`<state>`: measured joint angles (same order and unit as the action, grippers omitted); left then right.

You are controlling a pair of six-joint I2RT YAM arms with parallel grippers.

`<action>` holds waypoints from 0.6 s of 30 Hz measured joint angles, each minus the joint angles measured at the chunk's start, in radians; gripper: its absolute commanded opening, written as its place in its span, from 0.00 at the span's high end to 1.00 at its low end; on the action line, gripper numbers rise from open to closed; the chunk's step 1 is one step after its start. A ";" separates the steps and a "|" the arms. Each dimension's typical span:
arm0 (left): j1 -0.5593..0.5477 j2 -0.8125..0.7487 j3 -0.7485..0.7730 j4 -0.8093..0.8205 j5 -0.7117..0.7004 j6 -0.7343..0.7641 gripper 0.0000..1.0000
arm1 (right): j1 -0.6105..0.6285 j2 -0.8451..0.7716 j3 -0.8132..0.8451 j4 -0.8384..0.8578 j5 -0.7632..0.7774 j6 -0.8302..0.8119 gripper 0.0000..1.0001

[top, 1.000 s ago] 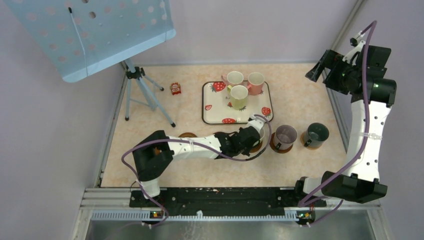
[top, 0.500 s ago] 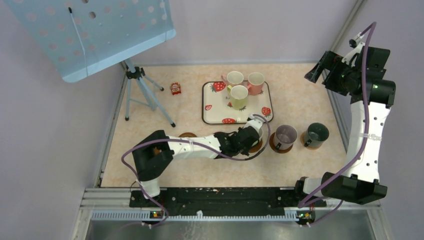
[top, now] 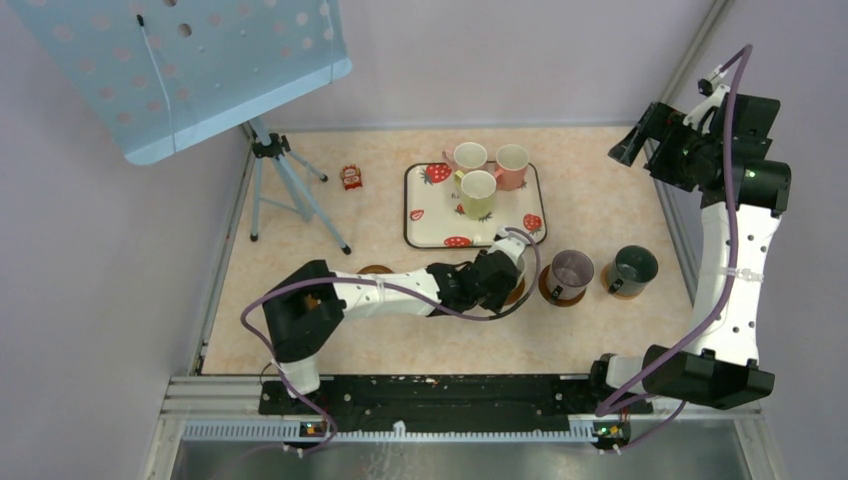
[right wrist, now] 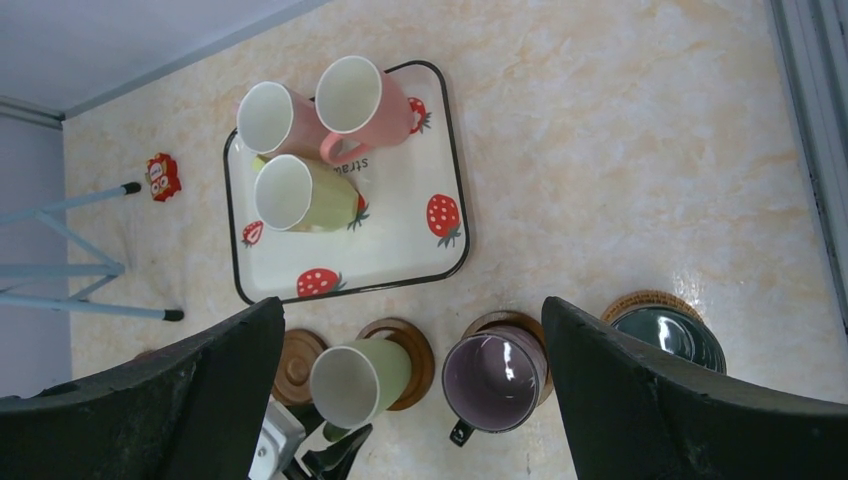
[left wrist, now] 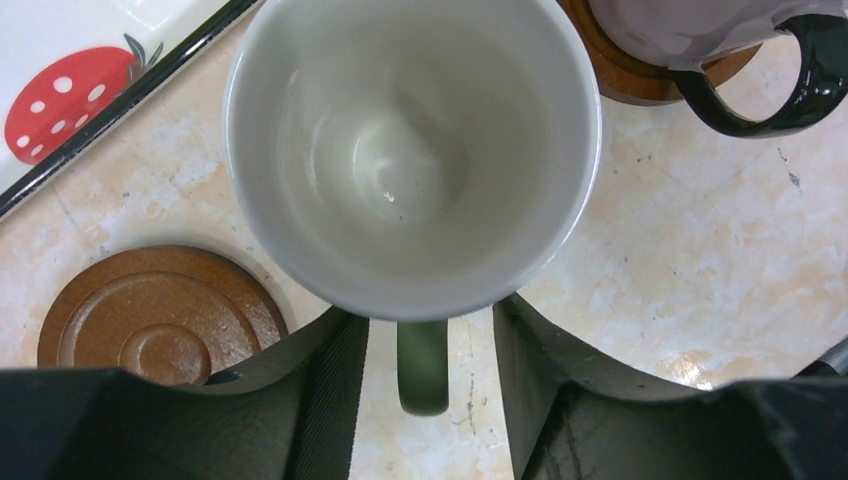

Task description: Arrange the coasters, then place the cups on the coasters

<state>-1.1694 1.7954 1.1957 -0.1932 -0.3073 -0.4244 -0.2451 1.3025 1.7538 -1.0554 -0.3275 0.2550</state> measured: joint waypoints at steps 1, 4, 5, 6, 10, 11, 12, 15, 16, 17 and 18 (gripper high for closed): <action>0.000 -0.004 0.000 -0.005 0.002 0.001 0.43 | 0.000 0.000 0.000 0.000 -0.002 0.000 0.02; 0.002 -0.026 0.000 -0.023 0.005 0.003 0.48 | 0.000 -0.002 -0.006 0.006 -0.008 0.000 0.02; 0.003 -0.035 0.000 -0.027 0.006 0.004 0.51 | 0.000 -0.003 -0.010 0.010 -0.010 0.000 0.02; 0.004 -0.045 -0.002 -0.030 0.008 0.005 0.52 | 0.000 -0.004 -0.016 0.014 -0.011 0.001 0.02; 0.012 -0.065 -0.010 -0.035 0.014 0.008 0.54 | 0.000 -0.007 -0.028 0.022 -0.017 0.004 0.02; 0.014 -0.065 -0.011 -0.035 0.017 0.008 0.55 | 0.000 -0.007 -0.028 0.023 -0.018 0.005 0.02; 0.016 -0.065 -0.014 -0.037 0.022 0.008 0.56 | 0.000 -0.007 -0.028 0.024 -0.019 0.008 0.02; 0.019 -0.065 -0.024 -0.040 0.031 0.008 0.61 | 0.000 -0.008 -0.028 0.025 -0.022 0.010 0.02; 0.019 -0.065 -0.026 -0.039 0.033 0.008 0.62 | 0.000 -0.008 -0.028 0.026 -0.023 0.011 0.02; 0.020 -0.065 -0.027 -0.039 0.034 0.008 0.64 | 0.000 -0.008 -0.028 0.028 -0.024 0.011 0.02; 0.020 -0.065 -0.029 -0.037 0.038 0.009 0.67 | 0.000 -0.008 -0.028 0.029 -0.026 0.011 0.02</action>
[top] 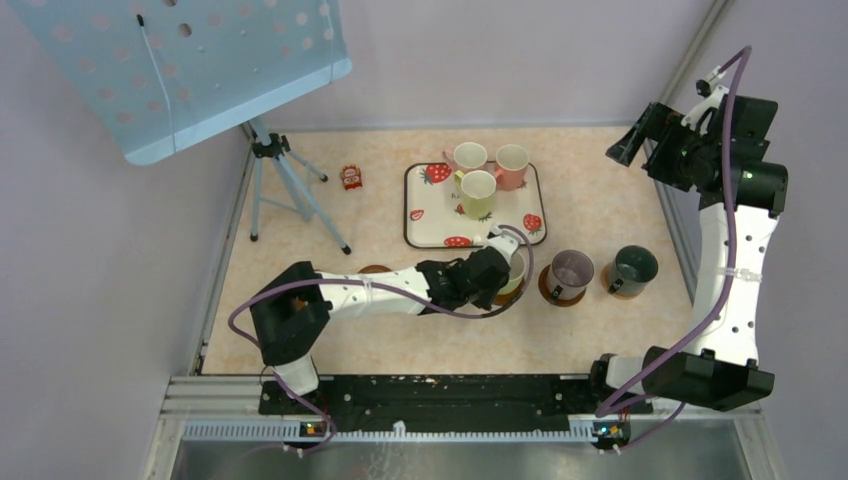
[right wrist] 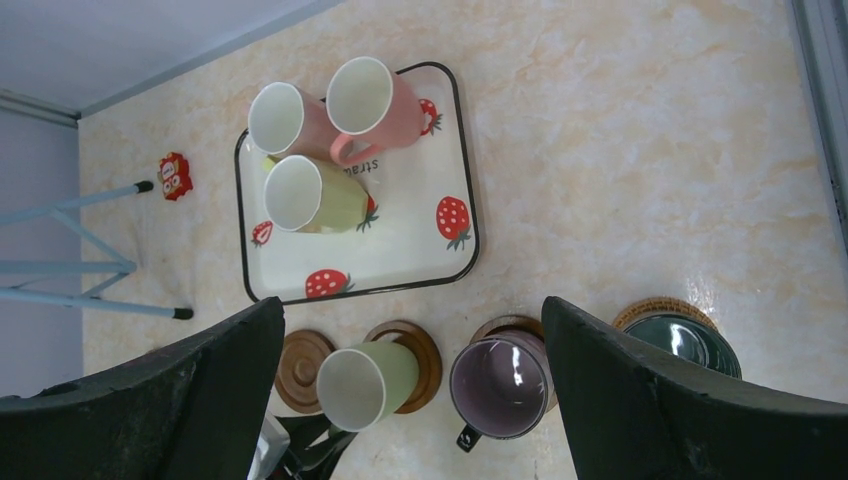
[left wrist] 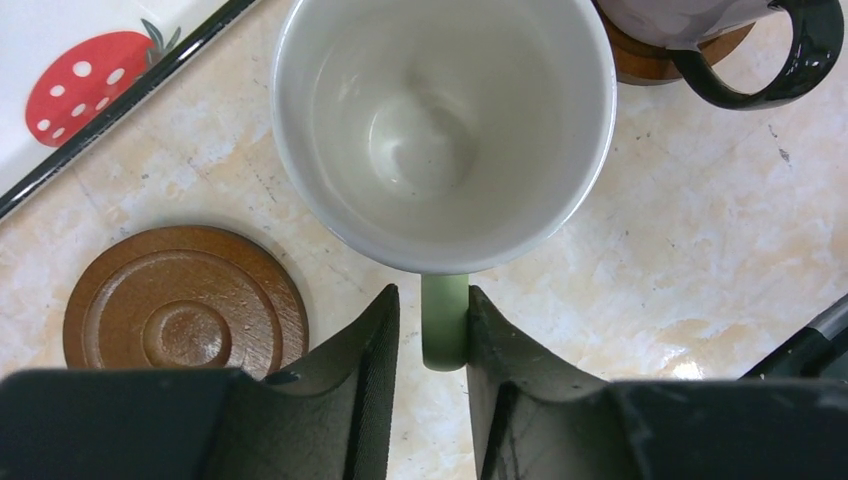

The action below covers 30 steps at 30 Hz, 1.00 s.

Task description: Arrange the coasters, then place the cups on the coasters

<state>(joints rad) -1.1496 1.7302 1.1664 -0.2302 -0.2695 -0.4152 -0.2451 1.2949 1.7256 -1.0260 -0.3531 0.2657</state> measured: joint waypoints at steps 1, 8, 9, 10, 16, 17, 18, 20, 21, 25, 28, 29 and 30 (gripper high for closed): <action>0.000 0.000 -0.003 0.004 0.003 0.001 0.68 | 0.000 0.000 0.000 0.002 0.000 0.000 0.02; 0.003 0.000 -0.014 0.022 0.019 0.007 0.72 | 0.000 0.000 0.000 0.002 -0.002 -0.001 0.02; 0.003 0.000 -0.015 0.023 0.019 0.007 0.72 | 0.000 0.000 0.000 0.002 -0.002 -0.001 0.02; 0.003 0.000 -0.015 0.024 0.019 0.008 0.72 | 0.000 0.000 0.000 0.002 -0.003 -0.001 0.02; 0.003 0.000 -0.015 0.036 0.018 0.019 0.49 | 0.000 0.000 0.000 0.002 -0.008 -0.001 0.02; 0.003 0.000 -0.015 0.036 0.018 0.020 0.46 | 0.000 0.000 -0.002 0.003 -0.008 -0.001 0.02; 0.003 0.000 -0.015 0.036 0.018 0.023 0.43 | 0.000 -0.002 -0.005 0.005 -0.008 -0.002 0.02; 0.003 0.000 -0.015 0.035 0.018 0.028 0.36 | 0.000 -0.002 -0.005 0.007 -0.009 -0.002 0.02; 0.003 0.000 -0.015 0.035 0.019 0.032 0.30 | 0.000 -0.003 -0.006 0.008 -0.010 -0.002 0.02; 0.004 -0.017 -0.026 0.027 0.033 0.058 0.02 | 0.000 -0.008 -0.012 0.008 -0.013 -0.003 0.02; 0.005 -0.069 -0.045 0.013 0.057 0.086 0.01 | 0.000 -0.016 -0.026 0.014 -0.018 -0.008 0.02; 0.008 -0.100 -0.048 0.000 0.074 0.103 0.01 | 0.000 -0.018 -0.031 0.014 -0.021 -0.011 0.02; 0.010 -0.124 -0.048 -0.010 0.084 0.114 0.01 | 0.000 -0.018 -0.034 0.013 -0.024 -0.013 0.02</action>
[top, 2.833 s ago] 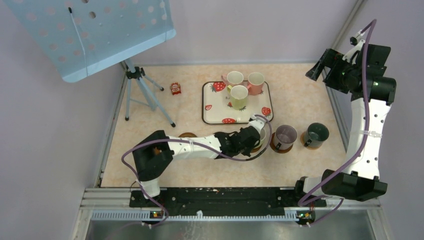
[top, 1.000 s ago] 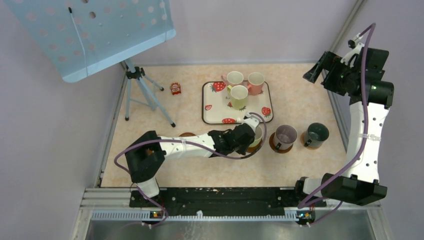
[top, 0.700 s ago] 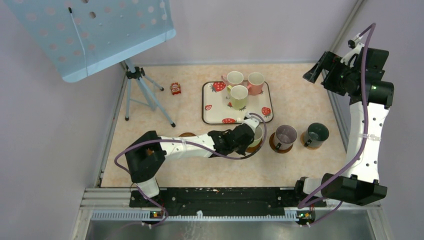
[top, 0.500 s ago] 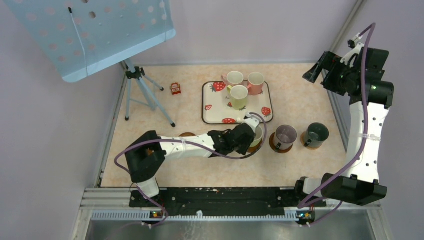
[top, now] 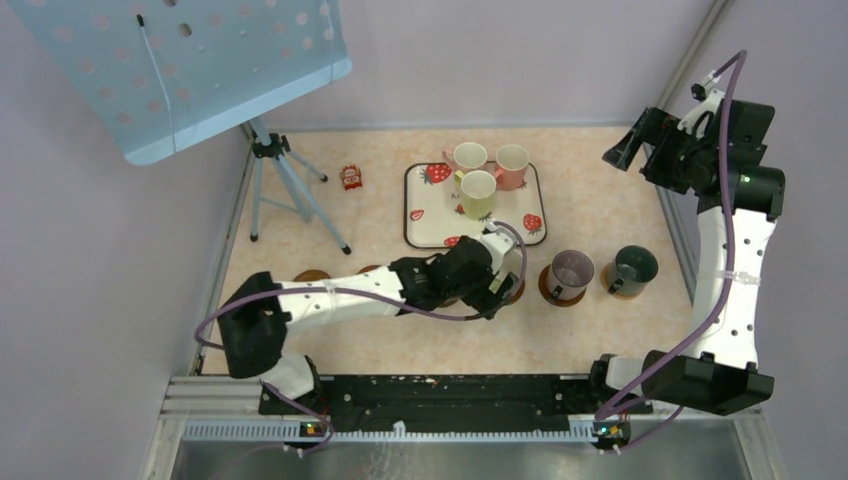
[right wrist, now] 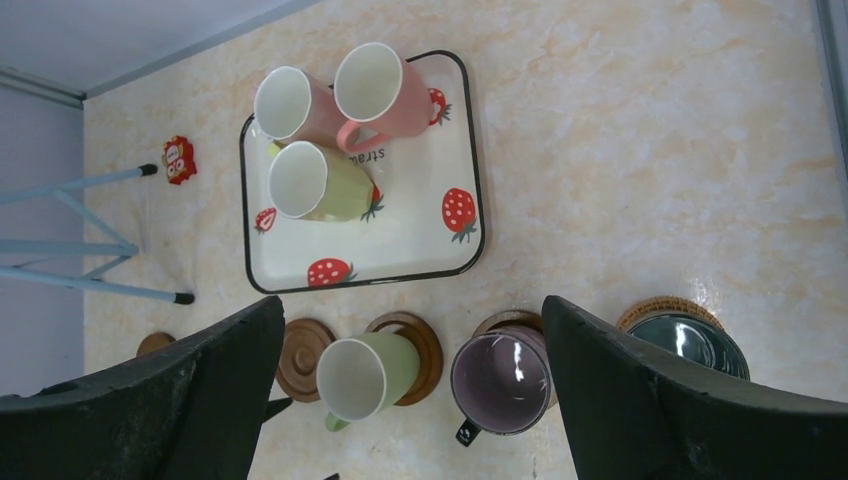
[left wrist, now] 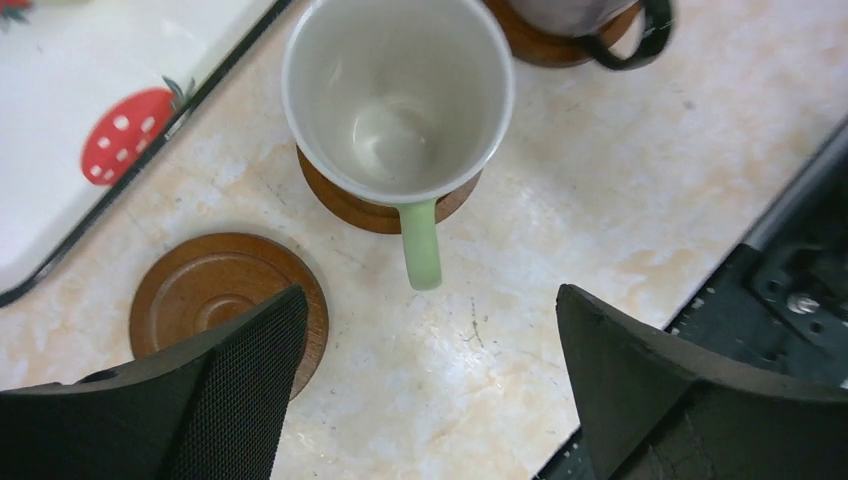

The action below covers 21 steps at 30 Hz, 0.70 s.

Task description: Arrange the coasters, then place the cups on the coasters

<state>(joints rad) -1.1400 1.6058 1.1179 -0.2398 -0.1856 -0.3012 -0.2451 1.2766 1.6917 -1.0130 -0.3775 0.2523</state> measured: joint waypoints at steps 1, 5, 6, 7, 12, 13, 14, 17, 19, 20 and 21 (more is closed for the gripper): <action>0.005 -0.032 0.000 -0.008 0.020 0.017 0.01 | 0.000 0.000 -0.003 0.002 -0.005 -0.004 0.02; 0.077 -0.162 0.011 -0.047 0.154 0.095 0.01 | 0.000 0.000 -0.003 0.005 -0.016 -0.024 0.02; 0.121 -0.185 0.026 -0.063 0.203 0.114 0.01 | 0.000 0.000 -0.003 0.008 -0.017 -0.028 0.02; 0.165 -0.198 0.046 -0.077 0.241 0.131 0.01 | 0.000 0.000 -0.005 0.014 -0.018 -0.034 0.02; 0.406 -0.154 0.207 -0.156 0.409 0.226 0.01 | 0.000 0.000 -0.016 0.041 -0.017 -0.059 0.02; 0.447 -0.128 0.247 -0.172 0.441 0.256 0.01 | 0.000 0.000 -0.016 0.043 -0.017 -0.064 0.01; 0.483 -0.099 0.285 -0.186 0.474 0.290 0.01 | 0.000 0.000 -0.016 0.046 -0.018 -0.073 0.02; 0.572 -0.003 0.380 -0.236 0.585 0.431 0.01 | 0.000 0.000 -0.017 0.058 -0.043 -0.112 0.02; 0.628 0.071 0.441 -0.277 0.670 0.545 0.02 | 0.000 -0.001 -0.023 0.073 -0.078 -0.139 0.02; 0.657 0.115 0.479 -0.306 0.718 0.608 0.04 | 0.000 -0.001 -0.026 0.079 -0.096 -0.149 0.03; 0.682 0.159 0.515 -0.330 0.754 0.668 0.06 | 0.000 0.000 -0.030 0.085 -0.114 -0.158 0.03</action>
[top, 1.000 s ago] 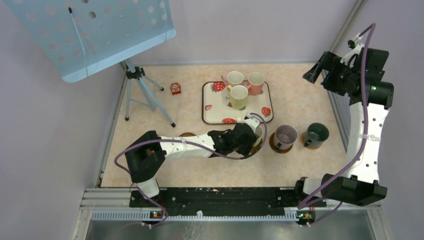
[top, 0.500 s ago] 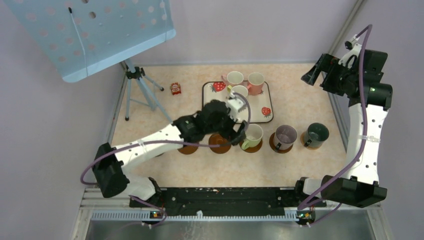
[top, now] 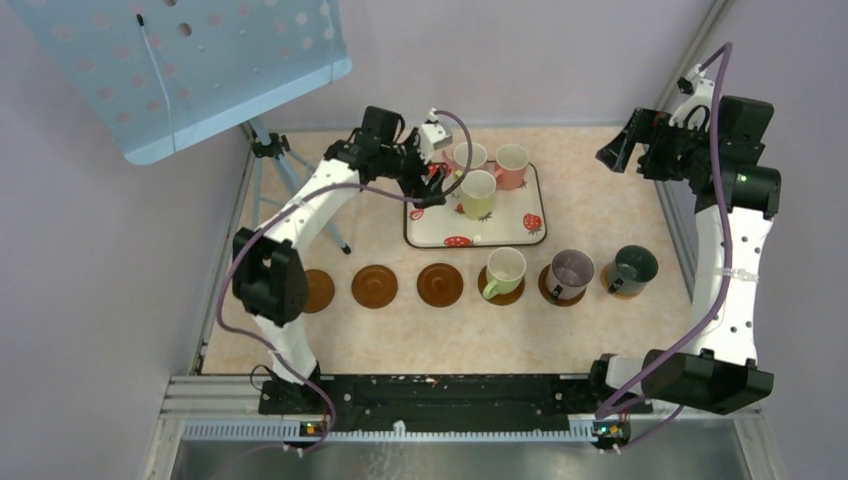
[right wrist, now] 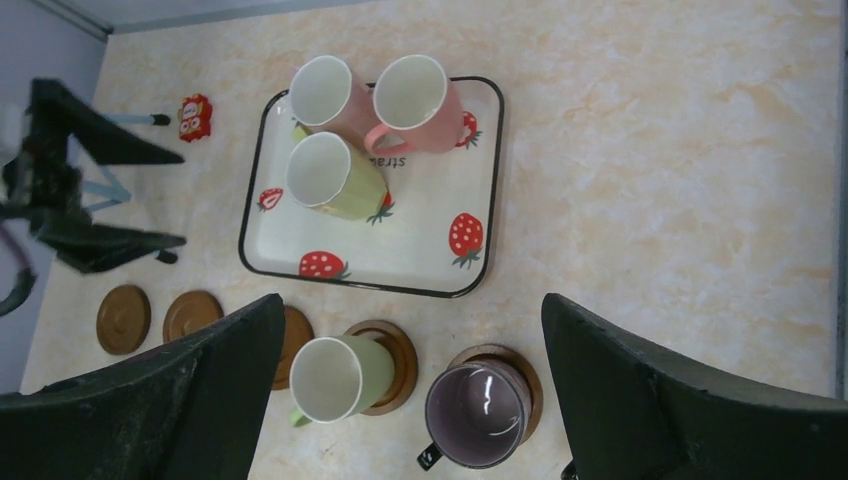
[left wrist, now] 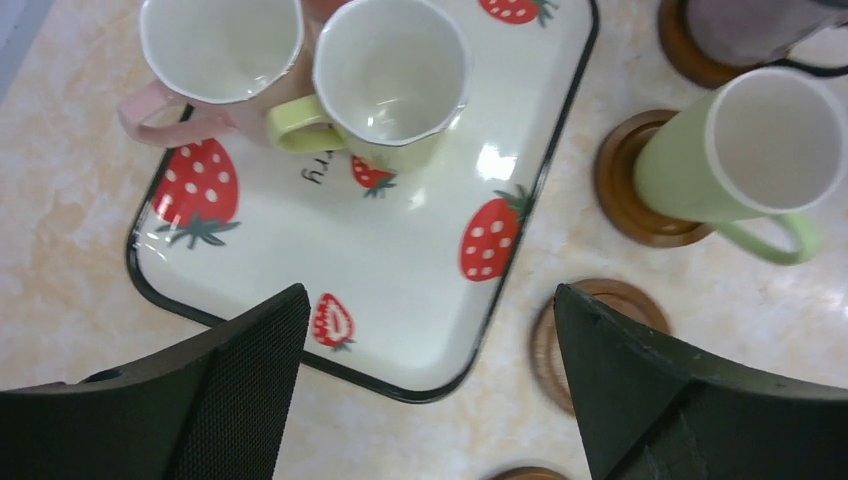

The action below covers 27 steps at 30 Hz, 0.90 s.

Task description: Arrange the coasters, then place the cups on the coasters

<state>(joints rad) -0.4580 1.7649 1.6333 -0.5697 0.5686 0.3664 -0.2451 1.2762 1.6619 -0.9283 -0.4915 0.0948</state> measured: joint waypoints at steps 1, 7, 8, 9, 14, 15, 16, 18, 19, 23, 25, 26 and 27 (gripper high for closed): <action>0.025 0.045 0.042 -0.027 0.034 0.060 0.07 | 0.000 0.002 0.000 0.001 -0.018 -0.007 0.04; 0.111 0.301 0.280 -0.147 0.155 0.395 0.13 | 0.000 0.025 0.000 0.005 -0.091 -0.017 0.06; 0.111 0.332 0.304 -0.159 0.165 0.436 0.14 | 0.000 0.034 0.000 0.005 -0.101 -0.016 0.06; 0.110 0.361 0.327 -0.166 0.176 0.469 0.14 | 0.000 0.039 0.000 0.005 -0.106 -0.016 0.06; 0.098 0.472 0.416 -0.164 0.201 0.553 0.20 | 0.000 0.051 -0.002 0.005 -0.111 -0.016 0.06; 0.096 0.489 0.428 -0.159 0.204 0.559 0.20 | 0.000 0.051 -0.002 0.006 -0.111 -0.017 0.06; 0.095 0.505 0.440 -0.154 0.208 0.562 0.21 | 0.000 0.051 -0.002 0.006 -0.111 -0.017 0.06; 0.094 0.534 0.462 -0.144 0.217 0.565 0.21 | 0.000 0.051 -0.002 0.007 -0.108 -0.017 0.06; 0.094 0.548 0.475 -0.135 0.222 0.565 0.22 | 0.000 0.051 -0.006 0.010 -0.108 -0.017 0.06; 0.095 0.585 0.499 -0.111 0.239 0.565 0.26 | 0.000 0.053 -0.013 0.011 -0.103 -0.016 0.06; 0.095 0.596 0.499 -0.103 0.251 0.566 0.27 | 0.000 0.056 -0.013 0.016 -0.101 -0.016 0.06; 0.094 0.601 0.500 -0.098 0.257 0.566 0.27 | 0.000 0.056 -0.013 0.017 -0.100 -0.016 0.06; 0.094 0.605 0.500 -0.093 0.262 0.567 0.28 | 0.000 0.056 -0.013 0.017 -0.098 -0.017 0.06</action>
<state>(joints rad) -0.3637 2.3699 2.1334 -0.6628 0.8303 0.9333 -0.2451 1.3319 1.6489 -0.9115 -0.5896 0.0780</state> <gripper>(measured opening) 0.734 0.944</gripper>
